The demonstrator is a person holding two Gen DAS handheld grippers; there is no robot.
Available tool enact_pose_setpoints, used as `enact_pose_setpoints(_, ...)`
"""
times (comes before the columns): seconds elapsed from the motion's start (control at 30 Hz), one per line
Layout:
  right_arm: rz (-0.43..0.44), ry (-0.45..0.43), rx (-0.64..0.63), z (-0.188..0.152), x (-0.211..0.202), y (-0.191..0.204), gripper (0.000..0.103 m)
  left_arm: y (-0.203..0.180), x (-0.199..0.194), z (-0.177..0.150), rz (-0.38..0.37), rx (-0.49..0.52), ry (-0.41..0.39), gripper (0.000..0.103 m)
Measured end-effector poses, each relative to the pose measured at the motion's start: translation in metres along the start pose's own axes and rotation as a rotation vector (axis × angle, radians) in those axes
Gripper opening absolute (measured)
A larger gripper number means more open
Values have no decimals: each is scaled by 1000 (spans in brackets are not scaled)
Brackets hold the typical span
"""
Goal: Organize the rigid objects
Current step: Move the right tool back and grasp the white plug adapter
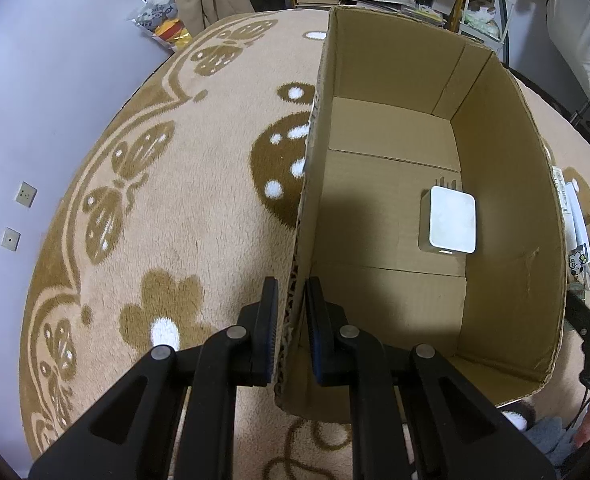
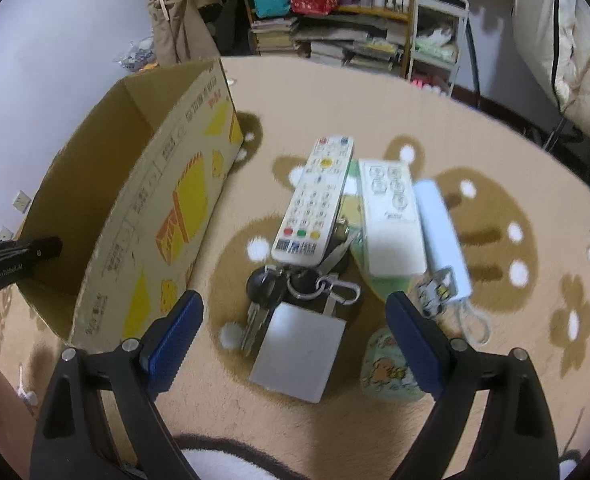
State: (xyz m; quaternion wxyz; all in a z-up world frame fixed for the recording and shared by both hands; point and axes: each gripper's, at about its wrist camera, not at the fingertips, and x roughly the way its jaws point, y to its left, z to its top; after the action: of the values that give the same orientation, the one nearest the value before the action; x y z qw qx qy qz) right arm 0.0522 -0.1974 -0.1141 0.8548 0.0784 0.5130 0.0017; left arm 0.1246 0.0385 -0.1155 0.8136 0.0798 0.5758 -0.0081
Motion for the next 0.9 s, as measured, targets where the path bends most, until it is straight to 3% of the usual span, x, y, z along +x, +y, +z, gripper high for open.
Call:
enact_pose_setpoints(0.03, 6, 9, 3, -1, 2, -1, 88, 0, 0, 0, 1, 0, 0, 13)
enact_pose_setpoints(0.17, 3, 45, -3, -5, 11, -2, 81, -1, 0, -1, 3, 4, 0, 13)
enact_pose_setpoints(0.23, -5, 53, -4, -8, 15, -2, 73, -1, 0, -1, 2, 3, 0, 13)
enact_pose_setpoints(0.57, -17, 128, -8, -17, 38, 2, 72, -1, 0, -1, 3, 4, 0, 13)
enact_pose_setpoints(0.67, -37, 150, -24, -20, 44, 5, 62, -1, -1, -2, 5, 7, -2, 13)
enact_pose_setpoints(0.9, -38, 169, 22, -20, 50, 0, 62, 0, 0, -1, 9, 8, 3, 13)
